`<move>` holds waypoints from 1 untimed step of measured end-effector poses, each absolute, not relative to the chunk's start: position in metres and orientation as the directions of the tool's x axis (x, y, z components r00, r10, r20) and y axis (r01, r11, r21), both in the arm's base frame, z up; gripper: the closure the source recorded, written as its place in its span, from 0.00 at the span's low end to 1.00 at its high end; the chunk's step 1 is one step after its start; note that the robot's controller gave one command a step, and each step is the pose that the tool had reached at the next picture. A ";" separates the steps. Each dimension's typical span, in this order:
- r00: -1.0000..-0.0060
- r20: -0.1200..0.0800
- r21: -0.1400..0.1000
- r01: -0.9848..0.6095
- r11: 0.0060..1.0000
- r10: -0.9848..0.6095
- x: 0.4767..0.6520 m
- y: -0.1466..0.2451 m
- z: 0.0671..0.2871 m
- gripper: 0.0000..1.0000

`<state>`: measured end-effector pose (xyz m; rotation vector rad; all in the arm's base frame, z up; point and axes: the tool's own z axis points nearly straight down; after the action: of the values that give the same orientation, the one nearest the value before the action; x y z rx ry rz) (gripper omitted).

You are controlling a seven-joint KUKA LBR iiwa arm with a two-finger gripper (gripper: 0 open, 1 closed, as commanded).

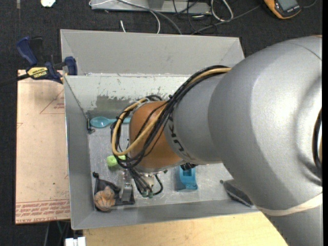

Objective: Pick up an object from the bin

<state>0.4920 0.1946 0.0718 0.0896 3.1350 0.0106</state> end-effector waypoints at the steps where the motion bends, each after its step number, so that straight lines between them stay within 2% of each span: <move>1: -0.998 -0.005 0.007 0.057 0.998 0.057 0.492 0.195 0.072 1.00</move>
Offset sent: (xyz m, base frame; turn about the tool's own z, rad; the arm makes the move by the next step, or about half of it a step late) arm 0.0068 0.0046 0.1529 -0.0607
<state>0.4920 0.1945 0.0718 0.0901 3.1350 0.0107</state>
